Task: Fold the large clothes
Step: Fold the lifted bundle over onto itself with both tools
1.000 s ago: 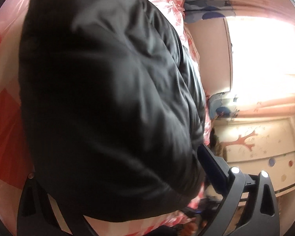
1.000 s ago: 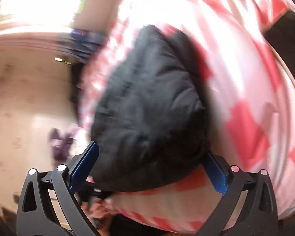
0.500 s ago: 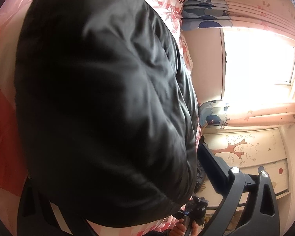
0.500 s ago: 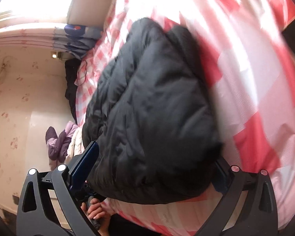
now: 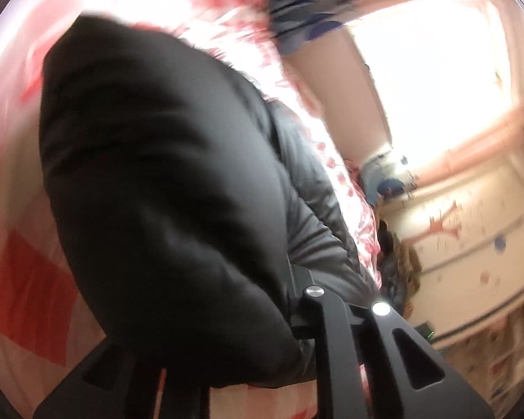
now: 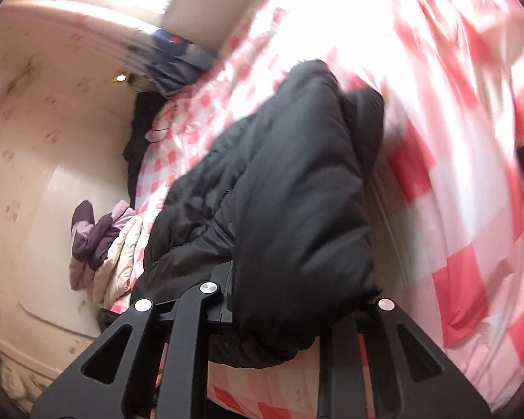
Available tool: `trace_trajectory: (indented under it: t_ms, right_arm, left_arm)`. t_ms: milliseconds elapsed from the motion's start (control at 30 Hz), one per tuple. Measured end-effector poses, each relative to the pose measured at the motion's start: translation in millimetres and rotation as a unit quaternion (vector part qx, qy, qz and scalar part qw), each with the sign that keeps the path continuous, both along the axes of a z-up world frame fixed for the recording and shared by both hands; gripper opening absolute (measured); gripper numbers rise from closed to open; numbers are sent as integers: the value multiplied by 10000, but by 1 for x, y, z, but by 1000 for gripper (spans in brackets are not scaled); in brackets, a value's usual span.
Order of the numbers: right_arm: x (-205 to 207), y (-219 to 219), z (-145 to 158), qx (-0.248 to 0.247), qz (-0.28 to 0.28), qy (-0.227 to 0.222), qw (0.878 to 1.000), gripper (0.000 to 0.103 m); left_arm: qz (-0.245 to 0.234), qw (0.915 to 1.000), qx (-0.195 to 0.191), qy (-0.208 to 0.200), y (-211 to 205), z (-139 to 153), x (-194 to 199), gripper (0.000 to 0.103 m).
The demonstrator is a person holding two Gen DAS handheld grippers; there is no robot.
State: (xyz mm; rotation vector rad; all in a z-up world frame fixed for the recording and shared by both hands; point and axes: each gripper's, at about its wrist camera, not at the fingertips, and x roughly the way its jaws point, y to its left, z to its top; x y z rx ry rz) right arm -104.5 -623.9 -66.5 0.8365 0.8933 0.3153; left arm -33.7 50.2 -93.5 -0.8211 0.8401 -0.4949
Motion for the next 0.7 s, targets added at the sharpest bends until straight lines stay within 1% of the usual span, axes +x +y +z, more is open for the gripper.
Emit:
trace_trajectory:
  t_ms: [33,67,133,200,233,267,300,333,367,400,433,467,500,533,567,600,633,667,700]
  right_arm:
    - [-6,0,10,-112,45,-104,9999,19]
    - [-13,1,17,-216,80,-167,9996,19]
    - [-28,-1,26,-332,163,-217,9991,19]
    - [-52,-7,19,-418,238,-60,9988,19]
    - [-60,-8,6,-554,368,200,9976,20]
    - [-69,-13,-8,-596,442,442,9963,26]
    - [-74,-21,-20,-451,425,592,9963,32]
    - [-79,-29,-29,-189,369,667,9969,33]
    - [-86,-42,-35,178,219,679,9973,33]
    - [-92,-52,-34,362,32,598,9975,34]
    - [-100,-61,-28,412,-181,466,9979,35]
    - [-107,-70,-18,410,-435,298,9978,37]
    - [-112,-75,-7,279,-676,176,9972,39]
    - [-112,-75,7,-33,-879,22,9961,41]
    - [-108,-67,28,-448,-858,-263,9950,43]
    - [-100,-54,43,-681,-724,-485,9939,44]
    - [-91,-37,58,-899,-558,-683,9920,48]
    - [-75,-11,75,-1234,-330,-890,9878,55]
    - [-58,17,87,-1563,-71,-1027,9823,57]
  left_arm:
    - [-38,10000,-5,-69,0,4,-6,14]
    - [-80,9999,-97,-108,0,7,-15,14]
    - [-149,9997,-183,-101,-1,8,-32,14]
    - [-221,9995,-227,-28,-4,3,-51,15]
    - [-248,9995,-175,77,-6,-3,-58,17]
    - [-254,9993,-153,247,-9,-9,-59,26]
    - [-218,9986,-183,436,-8,-19,-61,40]
    - [-161,9975,-272,639,-5,-27,-60,47]
    - [-119,9964,-362,758,-1,-30,-60,54]
    - [-35,9953,-498,825,7,-31,-61,56]
    - [9,9948,-633,804,12,-31,-62,56]
    - [58,9937,-787,797,16,-33,-62,59]
    - [148,9931,-833,815,18,-34,-62,64]
    - [208,9928,-848,820,18,-35,-61,65]
    - [254,9922,-893,830,18,-37,-59,68]
    - [304,9909,-1004,843,17,-39,-57,72]
    - [359,9894,-1121,853,16,-41,-55,74]
    - [397,9886,-1175,854,16,-41,-54,77]
    - [425,9883,-1185,856,18,-44,-52,79]
